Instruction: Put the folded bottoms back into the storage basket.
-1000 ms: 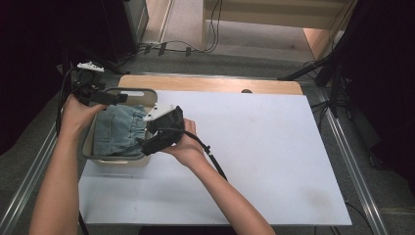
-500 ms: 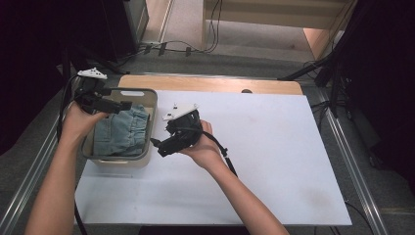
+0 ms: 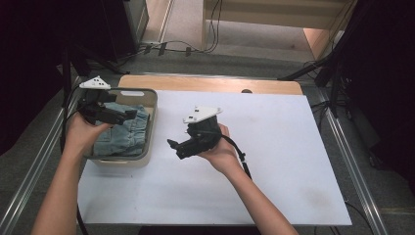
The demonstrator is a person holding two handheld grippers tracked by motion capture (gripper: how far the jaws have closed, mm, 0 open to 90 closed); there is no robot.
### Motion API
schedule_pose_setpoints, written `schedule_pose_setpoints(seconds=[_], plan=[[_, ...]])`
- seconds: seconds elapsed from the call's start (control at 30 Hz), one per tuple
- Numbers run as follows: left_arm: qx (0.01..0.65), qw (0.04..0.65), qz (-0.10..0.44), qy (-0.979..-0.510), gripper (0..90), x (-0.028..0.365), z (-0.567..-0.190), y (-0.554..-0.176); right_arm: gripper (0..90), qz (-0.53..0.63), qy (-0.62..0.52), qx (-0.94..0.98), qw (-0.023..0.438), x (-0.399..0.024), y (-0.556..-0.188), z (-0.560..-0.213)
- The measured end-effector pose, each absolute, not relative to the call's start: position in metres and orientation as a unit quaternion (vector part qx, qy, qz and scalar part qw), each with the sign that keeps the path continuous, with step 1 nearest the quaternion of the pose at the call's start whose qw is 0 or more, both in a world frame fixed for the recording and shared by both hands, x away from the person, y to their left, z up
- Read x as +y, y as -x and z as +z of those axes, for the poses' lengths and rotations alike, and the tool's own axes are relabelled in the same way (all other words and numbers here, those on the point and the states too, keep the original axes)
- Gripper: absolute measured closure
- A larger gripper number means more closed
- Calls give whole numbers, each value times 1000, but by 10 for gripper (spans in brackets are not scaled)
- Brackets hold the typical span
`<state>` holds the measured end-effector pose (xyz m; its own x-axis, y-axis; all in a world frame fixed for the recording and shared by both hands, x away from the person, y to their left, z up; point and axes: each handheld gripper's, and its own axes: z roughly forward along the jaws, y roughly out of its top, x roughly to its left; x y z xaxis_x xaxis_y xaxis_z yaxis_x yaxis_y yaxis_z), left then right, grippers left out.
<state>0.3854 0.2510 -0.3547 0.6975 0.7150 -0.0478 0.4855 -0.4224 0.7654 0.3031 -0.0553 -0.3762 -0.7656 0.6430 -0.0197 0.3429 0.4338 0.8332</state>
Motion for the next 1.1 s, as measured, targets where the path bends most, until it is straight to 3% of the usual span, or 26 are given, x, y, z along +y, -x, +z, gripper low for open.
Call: schedule_pose_setpoints(seconds=[1.1], plan=[[294,426,101,-850,0,176,-373,-333,0,453,-344,804,173,-169,-273,-402]])
